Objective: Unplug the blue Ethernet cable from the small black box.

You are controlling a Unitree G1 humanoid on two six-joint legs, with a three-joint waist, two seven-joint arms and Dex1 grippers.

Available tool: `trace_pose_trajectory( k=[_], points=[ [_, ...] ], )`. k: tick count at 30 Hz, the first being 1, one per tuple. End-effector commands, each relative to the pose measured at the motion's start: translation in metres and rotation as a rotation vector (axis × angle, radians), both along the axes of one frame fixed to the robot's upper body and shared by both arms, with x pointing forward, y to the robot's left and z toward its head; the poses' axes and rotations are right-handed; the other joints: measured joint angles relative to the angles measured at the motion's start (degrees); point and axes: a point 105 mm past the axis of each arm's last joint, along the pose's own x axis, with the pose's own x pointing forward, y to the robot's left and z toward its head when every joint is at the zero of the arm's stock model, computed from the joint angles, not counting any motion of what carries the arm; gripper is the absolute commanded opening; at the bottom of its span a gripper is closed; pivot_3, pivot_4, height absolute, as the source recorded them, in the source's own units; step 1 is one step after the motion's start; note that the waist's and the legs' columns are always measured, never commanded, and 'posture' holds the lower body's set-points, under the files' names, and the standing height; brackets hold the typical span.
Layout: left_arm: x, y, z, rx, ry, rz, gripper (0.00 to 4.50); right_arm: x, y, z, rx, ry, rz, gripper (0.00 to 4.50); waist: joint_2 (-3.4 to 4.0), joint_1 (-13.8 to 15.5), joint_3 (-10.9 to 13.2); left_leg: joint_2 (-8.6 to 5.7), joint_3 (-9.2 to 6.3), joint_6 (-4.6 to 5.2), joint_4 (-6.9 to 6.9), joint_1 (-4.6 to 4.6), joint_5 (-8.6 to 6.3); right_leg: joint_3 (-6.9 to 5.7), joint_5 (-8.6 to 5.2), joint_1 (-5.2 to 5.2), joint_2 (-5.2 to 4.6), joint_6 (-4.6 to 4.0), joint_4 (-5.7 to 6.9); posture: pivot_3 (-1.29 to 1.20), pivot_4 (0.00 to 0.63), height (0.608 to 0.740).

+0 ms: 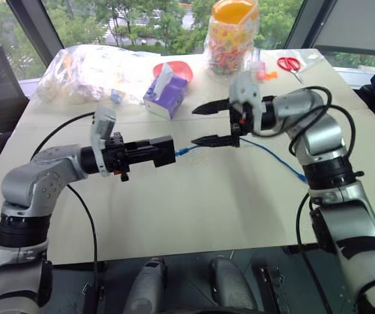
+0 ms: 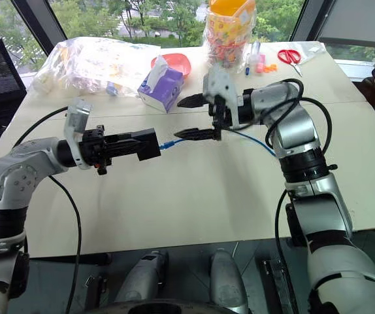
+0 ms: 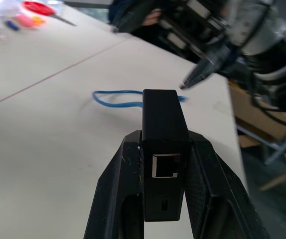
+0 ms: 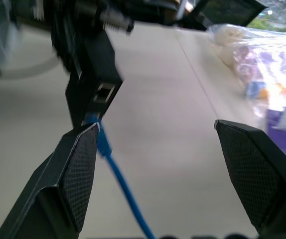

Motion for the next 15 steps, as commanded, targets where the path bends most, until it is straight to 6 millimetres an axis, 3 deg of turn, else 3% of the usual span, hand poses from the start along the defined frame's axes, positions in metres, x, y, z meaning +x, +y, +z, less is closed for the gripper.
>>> trace_pose_trajectory(
  k=[1, 12, 15],
  points=[
    [-0.007, -0.002, 0.016, -0.007, -0.057, -0.06, 0.48, -0.008, 0.002, 0.012, 0.078, 0.119, 0.062, 3.86, 0.0, 0.07, 0.0, 0.0, 0.0, 0.0, -0.01, -0.01, 0.0, 0.0, 0.0, -0.01, 0.0, 0.0, 0.0, 0.0, 0.15, 0.726],
    [-0.001, -0.001, 0.033, -0.037, -0.116, -0.042, 0.48, -0.025, 0.011, -0.008, 0.046, 0.29, 0.141, 3.86, -0.01, 0.05, 0.02, -0.01, 0.01, -0.01, 0.0, -0.1, 0.0, -0.01, 0.08, -0.08, 0.0, 0.18, -0.04, 0.0, 0.15, 0.726],
    [0.001, -0.001, 0.034, -0.039, -0.127, -0.033, 0.48, -0.028, 0.015, -0.008, 0.047, 0.297, 0.148, 2.97, -0.01, 0.0, 0.02, 0.0, 0.02, -0.01, -0.01, -0.1, 0.0, -0.01, 0.09, -0.1, 0.0, 0.19, -0.04, 0.0, 0.15, 0.726]
  ],
)
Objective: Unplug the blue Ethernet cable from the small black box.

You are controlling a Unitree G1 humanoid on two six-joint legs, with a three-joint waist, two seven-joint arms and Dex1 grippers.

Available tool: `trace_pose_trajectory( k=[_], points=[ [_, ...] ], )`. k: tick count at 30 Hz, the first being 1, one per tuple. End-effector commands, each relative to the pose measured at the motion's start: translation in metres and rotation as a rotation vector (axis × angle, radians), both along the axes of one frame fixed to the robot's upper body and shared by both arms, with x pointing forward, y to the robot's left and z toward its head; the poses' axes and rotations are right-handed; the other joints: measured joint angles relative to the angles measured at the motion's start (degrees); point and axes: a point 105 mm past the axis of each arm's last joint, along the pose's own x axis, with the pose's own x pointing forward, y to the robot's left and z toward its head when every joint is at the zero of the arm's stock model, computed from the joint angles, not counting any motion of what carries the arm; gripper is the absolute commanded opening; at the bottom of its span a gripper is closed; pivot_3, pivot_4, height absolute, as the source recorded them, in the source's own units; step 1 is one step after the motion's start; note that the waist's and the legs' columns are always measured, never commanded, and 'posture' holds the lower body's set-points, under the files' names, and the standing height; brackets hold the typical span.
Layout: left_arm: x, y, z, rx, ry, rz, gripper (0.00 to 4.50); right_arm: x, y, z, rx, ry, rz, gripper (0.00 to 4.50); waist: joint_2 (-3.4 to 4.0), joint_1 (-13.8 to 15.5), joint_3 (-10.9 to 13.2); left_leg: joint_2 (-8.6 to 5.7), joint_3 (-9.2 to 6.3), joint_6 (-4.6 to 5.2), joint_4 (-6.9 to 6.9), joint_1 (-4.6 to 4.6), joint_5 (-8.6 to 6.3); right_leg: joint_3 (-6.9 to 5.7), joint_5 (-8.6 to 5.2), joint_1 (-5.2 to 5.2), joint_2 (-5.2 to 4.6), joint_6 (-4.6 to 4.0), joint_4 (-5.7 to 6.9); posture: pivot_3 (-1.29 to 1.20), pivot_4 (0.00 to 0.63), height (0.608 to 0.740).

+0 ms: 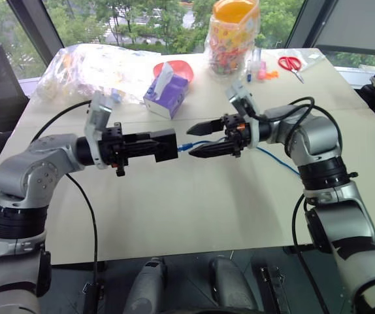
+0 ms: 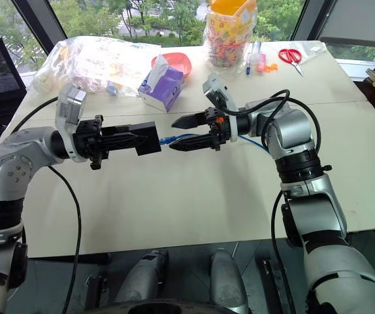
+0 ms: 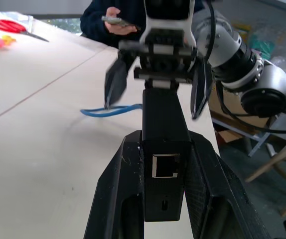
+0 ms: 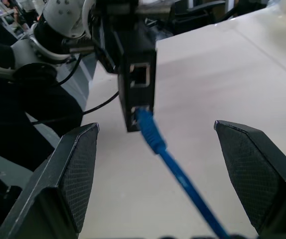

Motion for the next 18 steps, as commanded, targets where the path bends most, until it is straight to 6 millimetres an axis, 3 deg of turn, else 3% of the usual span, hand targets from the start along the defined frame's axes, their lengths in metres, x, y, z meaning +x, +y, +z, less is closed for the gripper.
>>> trace_pose_trajectory(
  k=[1, 18],
  points=[
    [0.001, 0.003, 0.014, -0.022, -0.065, 0.015, 0.48, -0.009, 0.008, 0.011, 0.028, -0.039, 0.038, 2.55, 0.0, 0.04, 0.0, 0.0, 0.0, 0.0, -0.01, 0.0, 0.0, 0.0, 0.0, -0.01, 0.0, 0.0, 0.01, 0.0, 0.15, 0.726],
    [0.001, -0.002, 0.019, -0.038, -0.078, -0.002, 0.48, -0.019, 0.023, 0.005, 0.028, -0.014, 0.074, 2.55, 0.0, 0.04, 0.0, 0.0, 0.0, 0.0, 0.0, -0.02, 0.0, 0.0, 0.01, -0.02, 0.0, 0.03, 0.01, 0.0, 0.15, 0.726]
  ],
)
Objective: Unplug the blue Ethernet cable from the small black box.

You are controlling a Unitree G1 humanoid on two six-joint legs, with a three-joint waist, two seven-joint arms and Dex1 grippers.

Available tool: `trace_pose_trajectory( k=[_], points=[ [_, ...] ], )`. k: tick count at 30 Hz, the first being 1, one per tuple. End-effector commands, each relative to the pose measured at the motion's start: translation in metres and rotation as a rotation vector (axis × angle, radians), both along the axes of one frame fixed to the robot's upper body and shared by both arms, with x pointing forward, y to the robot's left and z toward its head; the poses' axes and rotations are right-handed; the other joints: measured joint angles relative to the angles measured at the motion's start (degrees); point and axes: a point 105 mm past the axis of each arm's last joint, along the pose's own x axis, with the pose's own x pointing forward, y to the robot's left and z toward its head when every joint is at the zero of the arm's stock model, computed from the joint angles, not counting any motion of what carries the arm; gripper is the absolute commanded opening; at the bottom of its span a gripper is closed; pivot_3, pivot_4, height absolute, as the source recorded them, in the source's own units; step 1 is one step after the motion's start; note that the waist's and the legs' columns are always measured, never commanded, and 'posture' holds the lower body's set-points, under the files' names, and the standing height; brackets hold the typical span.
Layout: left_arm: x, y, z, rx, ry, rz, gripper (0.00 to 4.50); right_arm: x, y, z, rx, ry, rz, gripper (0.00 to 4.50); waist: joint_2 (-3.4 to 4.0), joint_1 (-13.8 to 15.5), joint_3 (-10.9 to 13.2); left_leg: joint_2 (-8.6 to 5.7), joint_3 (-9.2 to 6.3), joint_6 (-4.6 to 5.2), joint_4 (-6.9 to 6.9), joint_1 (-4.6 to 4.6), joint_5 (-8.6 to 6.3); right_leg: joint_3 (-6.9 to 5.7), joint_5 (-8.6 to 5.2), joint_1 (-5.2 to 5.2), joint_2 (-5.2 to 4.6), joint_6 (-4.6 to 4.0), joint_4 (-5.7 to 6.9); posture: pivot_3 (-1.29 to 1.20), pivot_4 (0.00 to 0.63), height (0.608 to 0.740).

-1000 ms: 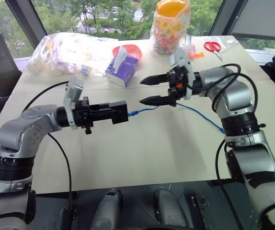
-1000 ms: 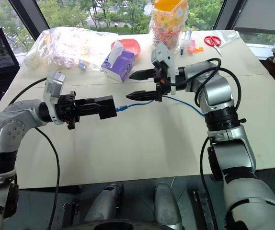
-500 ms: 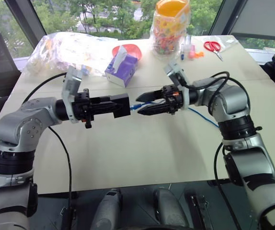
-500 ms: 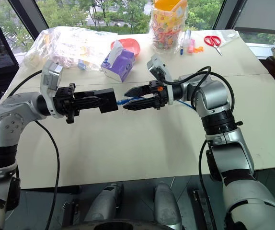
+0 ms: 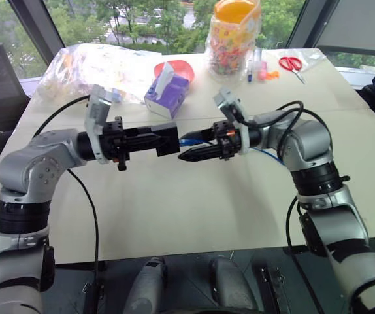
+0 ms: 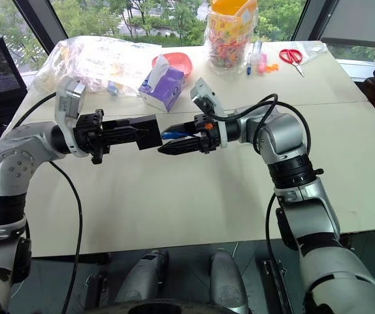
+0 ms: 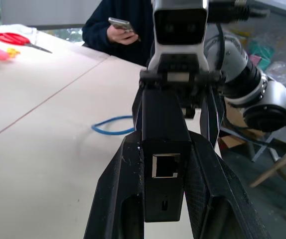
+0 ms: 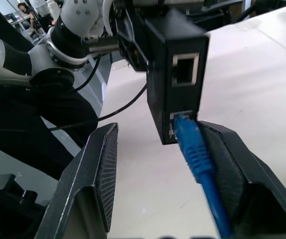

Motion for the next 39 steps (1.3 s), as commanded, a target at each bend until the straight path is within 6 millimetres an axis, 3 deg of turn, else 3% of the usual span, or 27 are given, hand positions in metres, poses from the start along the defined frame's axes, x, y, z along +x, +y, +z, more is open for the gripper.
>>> trace_pose_trajectory(
  k=[1, 13, 16, 17, 18, 39],
  points=[
    [-0.003, 0.001, 0.013, -0.012, -0.067, 0.001, 0.48, -0.008, 0.005, 0.011, 0.021, -0.046, 0.043, 2.55, 0.0, -0.04, 0.0, 0.0, 0.0, 0.0, 0.0, 0.0, 0.0, 0.0, 0.0, 0.0, 0.0, 0.0, 0.0, 0.0, 0.15, 0.726],
    [-0.009, 0.001, 0.006, 0.014, -0.058, -0.018, 0.48, -0.003, -0.001, 0.012, 0.008, -0.056, 0.026, 2.55, 0.0, 0.0, 0.0, 0.0, 0.0, 0.0, 0.0, 0.0, 0.0, 0.0, 0.0, -0.01, 0.0, 0.0, 0.01, 0.0, 0.15, 0.726],
    [-0.009, 0.0, 0.007, 0.014, -0.061, -0.019, 0.48, -0.003, -0.003, 0.011, 0.002, -0.051, 0.024, 1.71, 0.0, 0.02, 0.0, 0.0, 0.0, 0.0, 0.0, -0.01, 0.0, 0.0, 0.0, -0.01, 0.0, 0.0, 0.0, 0.0, 0.15, 0.726],
    [-0.009, 0.0, 0.007, 0.013, -0.062, -0.02, 0.48, -0.003, -0.004, 0.01, -0.001, -0.05, 0.024, 1.0, 0.0, 0.02, 0.0, 0.0, 0.0, 0.0, 0.0, -0.01, 0.0, 0.0, 0.0, -0.01, 0.0, 0.0, 0.0, 0.0, 0.15, 0.726],
    [-0.009, 0.0, 0.007, 0.012, -0.062, -0.021, 0.48, -0.003, -0.003, 0.009, -0.004, -0.047, 0.022, 0.72, 0.0, 0.02, 0.0, 0.0, 0.0, 0.0, 0.0, -0.01, 0.0, 0.0, 0.0, -0.01, 0.0, 0.0, 0.0, 0.0, 0.15, 0.726],
    [-0.014, 0.004, 0.005, 0.028, -0.049, -0.026, 0.48, 0.0, -0.012, 0.01, -0.017, -0.041, 0.013, 0.72, 0.0, 0.02, 0.0, 0.0, 0.0, 0.0, 0.01, -0.02, 0.0, 0.0, 0.0, -0.01, 0.0, 0.0, -0.01, 0.0, 0.15, 0.726]
  ],
)
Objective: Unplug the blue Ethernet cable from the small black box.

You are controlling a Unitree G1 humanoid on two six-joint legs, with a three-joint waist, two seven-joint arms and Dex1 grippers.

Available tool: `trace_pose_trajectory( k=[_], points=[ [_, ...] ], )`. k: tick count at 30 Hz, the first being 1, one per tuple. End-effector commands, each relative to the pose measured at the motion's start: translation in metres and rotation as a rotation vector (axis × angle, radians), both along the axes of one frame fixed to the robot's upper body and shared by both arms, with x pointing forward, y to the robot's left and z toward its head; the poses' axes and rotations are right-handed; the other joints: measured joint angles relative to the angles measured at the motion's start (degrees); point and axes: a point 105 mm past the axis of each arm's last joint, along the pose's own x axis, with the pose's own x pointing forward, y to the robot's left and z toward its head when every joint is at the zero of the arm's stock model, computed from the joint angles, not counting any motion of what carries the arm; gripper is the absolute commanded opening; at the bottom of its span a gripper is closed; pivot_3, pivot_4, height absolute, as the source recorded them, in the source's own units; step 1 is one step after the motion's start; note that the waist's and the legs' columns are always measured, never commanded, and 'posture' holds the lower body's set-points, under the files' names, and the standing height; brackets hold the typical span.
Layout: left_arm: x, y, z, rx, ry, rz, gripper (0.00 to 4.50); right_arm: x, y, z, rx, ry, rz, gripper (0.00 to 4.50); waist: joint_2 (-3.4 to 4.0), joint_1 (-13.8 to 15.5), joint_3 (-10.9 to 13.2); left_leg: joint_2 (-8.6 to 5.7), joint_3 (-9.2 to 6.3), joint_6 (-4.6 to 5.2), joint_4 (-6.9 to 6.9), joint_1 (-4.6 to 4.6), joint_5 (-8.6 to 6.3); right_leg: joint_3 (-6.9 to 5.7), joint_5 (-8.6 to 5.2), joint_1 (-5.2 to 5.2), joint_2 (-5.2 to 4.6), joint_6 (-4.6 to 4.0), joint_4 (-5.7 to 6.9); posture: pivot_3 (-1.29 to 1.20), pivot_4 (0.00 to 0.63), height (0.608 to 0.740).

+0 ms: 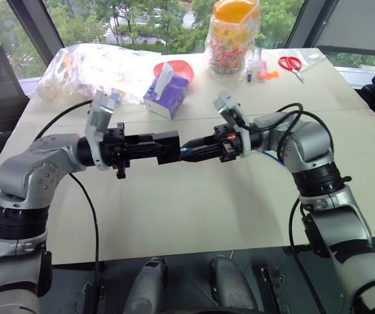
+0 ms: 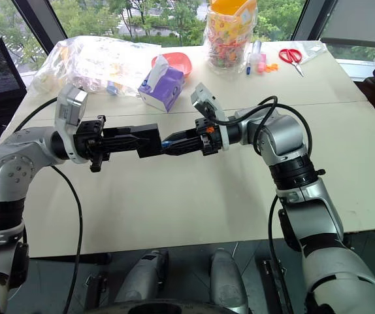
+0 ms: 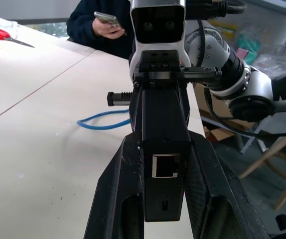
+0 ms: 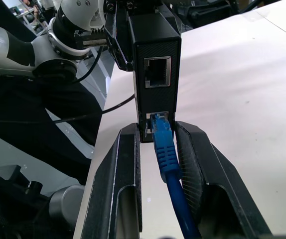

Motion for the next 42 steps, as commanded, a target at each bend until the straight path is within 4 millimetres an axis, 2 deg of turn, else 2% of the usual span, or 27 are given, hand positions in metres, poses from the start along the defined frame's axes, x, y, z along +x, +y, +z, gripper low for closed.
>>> trace_pose_trajectory(
  k=[1, 3, 6, 8, 27, 30, 34, 42],
  points=[
    [-0.0022, 0.0065, 0.0098, 0.005, -0.048, 0.022, 0.48, 0.0011, -0.0077, 0.0125, 0.009, -0.035, -0.008, 0.72, 0.0, 0.0, 0.0, 0.0, 0.0, 0.0, 0.0, 0.0, 0.0, 0.0, 0.0, 0.0, 0.0, 0.0, 0.0, 0.0, 0.15, 0.726],
    [-0.0021, 0.0062, 0.0098, 0.004, -0.049, 0.022, 0.48, 0.0003, -0.0076, 0.0125, 0.01, -0.036, -0.005, 0.72, 0.0, 0.0, 0.0, 0.0, 0.0, 0.0, 0.0, 0.0, 0.0, 0.0, 0.0, 0.0, 0.0, 0.0, 0.0, 0.0, 0.15, 0.726],
    [-0.0018, 0.0057, 0.0098, 0.003, -0.049, 0.022, 0.48, 0.0005, -0.0067, 0.0123, 0.009, -0.047, -0.009, 1.87, 0.0, 0.0, 0.0, 0.0, 0.0, 0.0, 0.0, 0.0, 0.0, 0.0, 0.0, 0.0, 0.0, 0.0, 0.0, 0.0, 0.15, 0.726],
    [-0.0019, 0.0054, 0.0096, 0.003, -0.049, 0.022, 0.48, 0.0013, -0.006, 0.0118, 0.006, -0.062, -0.016, 2.83, 0.0, -0.03, 0.0, 0.0, 0.0, 0.0, 0.0, -0.01, 0.0, 0.0, 0.0, -0.01, 0.0, -0.01, 0.0, 0.0, 0.15, 0.726],
    [-0.0027, 0.0014, 0.0083, 0.001, -0.046, 0.012, 0.48, -0.0002, -0.0021, 0.0117, 0.015, -0.05, -0.013, 2.83, 0.0, 0.0, 0.01, 0.0, 0.0, 0.0, 0.0, -0.02, 0.0, 0.0, -0.01, -0.02, 0.0, -0.01, 0.0, 0.0, 0.15, 0.726],
    [-0.0027, 0.0011, 0.0072, 0.005, -0.049, 0.014, 0.48, 0.0001, -0.0019, 0.0127, 0.017, -0.052, -0.012, 2.05, 0.0, 0.0, 0.01, 0.0, 0.0, 0.0, 0.0, -0.02, 0.0, 0.0, -0.01, -0.02, 0.0, -0.01, 0.0, 0.0, 0.15, 0.726],
    [-0.0031, 0.0011, 0.0052, 0.011, -0.051, 0.016, 0.48, 0.0001, -0.0019, 0.0136, 0.019, -0.053, -0.01, 0.04, 0.0, -0.01, 0.01, 0.0, 0.0, 0.0, 0.0, -0.02, 0.0, 0.0, -0.01, -0.02, 0.0, -0.01, 0.0, 0.0, 0.15, 0.726],
    [-0.0043, -0.0002, 0.003, 0.014, -0.053, 0.012, 0.48, -0.0002, -0.0018, 0.0145, 0.021, -0.05, -0.008, 0.01, 0.0, 0.0, 0.01, 0.0, 0.0, 0.0, 0.0, -0.02, 0.0, 0.0, -0.01, -0.02, 0.0, -0.01, 0.0, 0.0, 0.15, 0.726]
  ],
)
